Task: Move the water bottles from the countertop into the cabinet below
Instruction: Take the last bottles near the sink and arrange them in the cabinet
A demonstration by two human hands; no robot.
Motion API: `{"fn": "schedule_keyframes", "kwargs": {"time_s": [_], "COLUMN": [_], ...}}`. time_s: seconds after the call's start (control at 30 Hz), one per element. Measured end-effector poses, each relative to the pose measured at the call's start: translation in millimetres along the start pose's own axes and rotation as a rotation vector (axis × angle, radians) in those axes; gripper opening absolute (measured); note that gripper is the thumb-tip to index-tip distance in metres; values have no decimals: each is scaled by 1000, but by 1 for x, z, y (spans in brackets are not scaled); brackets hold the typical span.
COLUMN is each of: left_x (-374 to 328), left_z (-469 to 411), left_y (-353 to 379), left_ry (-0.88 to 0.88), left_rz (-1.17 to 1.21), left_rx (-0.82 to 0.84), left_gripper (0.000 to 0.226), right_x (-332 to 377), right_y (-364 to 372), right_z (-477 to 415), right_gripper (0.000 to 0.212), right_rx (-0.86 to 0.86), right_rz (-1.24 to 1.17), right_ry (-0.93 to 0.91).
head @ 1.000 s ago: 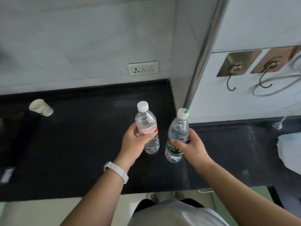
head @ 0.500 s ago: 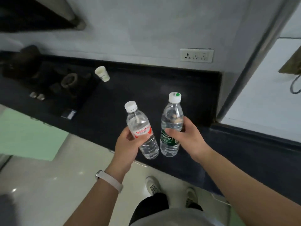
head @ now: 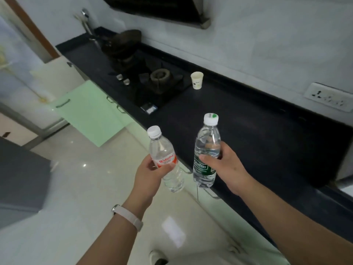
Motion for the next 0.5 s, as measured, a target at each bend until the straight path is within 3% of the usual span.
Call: {"fn": "schedule_keyframes", "kwargs": {"time_s": [0.5], "left_x": [-20], "left_z": [-54], "left_y": [-317], "left_ry": [32], "left_rz": [149], "left_rx": [-166], "left_gripper": [39], "right_x": [89], "right_y": [296], "right_z": [-28], "right_gripper": [36], "right_rx": [106], "right_rz": [160], "right_ry": [-62]}}
Point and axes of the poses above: each hand's wrist, its own z-axis away from the middle knuckle, its own y-axis out of the palm, x = y × z, the point moved 9 cm from there along -z, towards the middle knuckle, and after that the axes turned 10 degrees about z, right-handed, at the moved point
